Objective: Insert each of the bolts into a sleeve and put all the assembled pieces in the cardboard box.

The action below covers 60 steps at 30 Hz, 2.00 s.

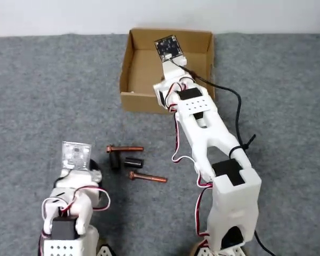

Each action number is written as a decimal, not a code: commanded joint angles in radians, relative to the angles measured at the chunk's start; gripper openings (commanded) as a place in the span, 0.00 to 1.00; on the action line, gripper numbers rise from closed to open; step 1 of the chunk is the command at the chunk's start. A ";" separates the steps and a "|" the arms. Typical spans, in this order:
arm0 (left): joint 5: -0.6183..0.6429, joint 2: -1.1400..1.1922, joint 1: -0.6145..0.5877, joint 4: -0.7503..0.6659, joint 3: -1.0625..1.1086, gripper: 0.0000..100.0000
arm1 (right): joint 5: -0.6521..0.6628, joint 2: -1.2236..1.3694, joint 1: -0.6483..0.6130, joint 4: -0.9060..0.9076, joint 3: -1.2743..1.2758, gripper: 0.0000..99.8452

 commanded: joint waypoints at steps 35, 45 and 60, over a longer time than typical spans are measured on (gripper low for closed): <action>-0.167 -0.003 -0.181 -0.066 -0.008 0.01 | 0.215 -0.111 -0.421 0.711 0.061 0.20; -0.167 -0.003 -0.180 -0.064 -0.008 0.01 | 0.215 0.131 -0.430 0.713 -0.163 0.14; -0.167 -0.002 -0.180 -0.064 -0.008 0.01 | 0.207 0.216 -0.427 0.803 -0.241 0.01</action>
